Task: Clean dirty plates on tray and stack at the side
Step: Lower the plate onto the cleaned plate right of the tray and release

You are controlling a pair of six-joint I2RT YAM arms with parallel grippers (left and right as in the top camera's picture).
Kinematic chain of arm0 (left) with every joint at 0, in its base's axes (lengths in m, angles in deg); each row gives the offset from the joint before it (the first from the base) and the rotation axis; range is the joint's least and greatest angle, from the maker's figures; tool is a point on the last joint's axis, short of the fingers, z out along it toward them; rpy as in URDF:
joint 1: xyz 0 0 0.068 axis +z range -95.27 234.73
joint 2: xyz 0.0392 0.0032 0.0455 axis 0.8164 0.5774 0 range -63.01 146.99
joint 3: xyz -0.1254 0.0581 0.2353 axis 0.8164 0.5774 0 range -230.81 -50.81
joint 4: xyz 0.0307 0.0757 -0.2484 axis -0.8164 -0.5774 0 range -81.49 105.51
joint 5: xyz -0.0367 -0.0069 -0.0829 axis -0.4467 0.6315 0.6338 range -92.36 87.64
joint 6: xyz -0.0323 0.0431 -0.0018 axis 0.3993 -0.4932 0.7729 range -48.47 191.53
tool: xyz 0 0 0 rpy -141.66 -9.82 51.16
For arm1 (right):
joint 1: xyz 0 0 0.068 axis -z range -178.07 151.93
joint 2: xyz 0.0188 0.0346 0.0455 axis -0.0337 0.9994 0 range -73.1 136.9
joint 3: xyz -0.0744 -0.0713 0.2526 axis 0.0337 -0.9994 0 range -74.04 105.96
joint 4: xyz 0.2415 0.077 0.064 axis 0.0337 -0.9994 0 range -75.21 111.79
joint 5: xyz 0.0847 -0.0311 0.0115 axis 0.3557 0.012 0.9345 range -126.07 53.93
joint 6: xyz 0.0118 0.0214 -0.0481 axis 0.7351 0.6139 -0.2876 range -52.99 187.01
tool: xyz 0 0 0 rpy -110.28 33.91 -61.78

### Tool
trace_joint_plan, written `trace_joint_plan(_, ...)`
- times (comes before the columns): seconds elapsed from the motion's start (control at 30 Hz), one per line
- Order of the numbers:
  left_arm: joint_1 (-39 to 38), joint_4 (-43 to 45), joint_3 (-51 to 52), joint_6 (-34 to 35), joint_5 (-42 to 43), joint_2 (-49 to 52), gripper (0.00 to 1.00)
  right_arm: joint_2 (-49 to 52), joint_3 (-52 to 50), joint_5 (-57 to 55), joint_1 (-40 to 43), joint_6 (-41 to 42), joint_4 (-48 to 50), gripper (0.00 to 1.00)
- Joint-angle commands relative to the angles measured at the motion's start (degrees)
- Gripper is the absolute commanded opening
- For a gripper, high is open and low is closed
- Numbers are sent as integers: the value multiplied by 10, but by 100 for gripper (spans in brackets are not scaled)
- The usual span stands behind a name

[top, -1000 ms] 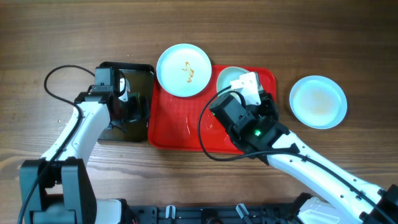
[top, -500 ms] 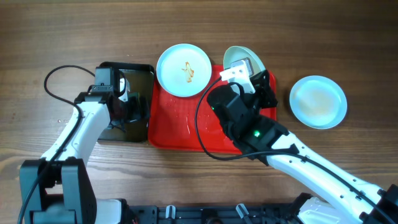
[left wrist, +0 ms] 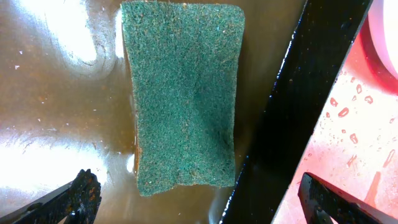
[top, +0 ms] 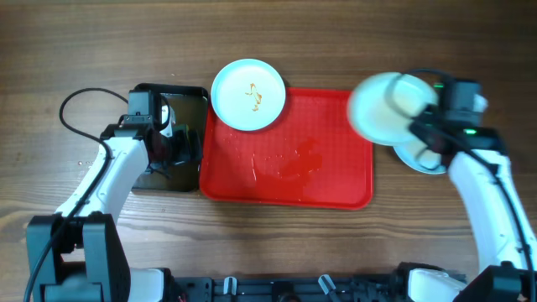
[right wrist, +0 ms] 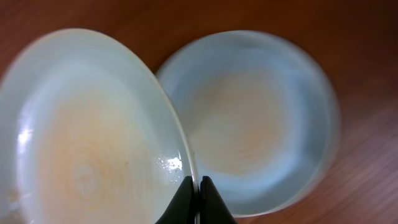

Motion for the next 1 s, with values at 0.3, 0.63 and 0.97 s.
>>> trace_joint_plan(0.3,0,0,-6,5,7,-8,100,44,-8,23,122,-17,-12,9)
trace_joint_plan(0.63,0,0,-6,5,7,-8,100,47,-8,47,122,-44,-33,38)
trace_joint_plan(0.97,0,0,-6,5,7,-8,100,28,5,413,60,-229,-36,82)
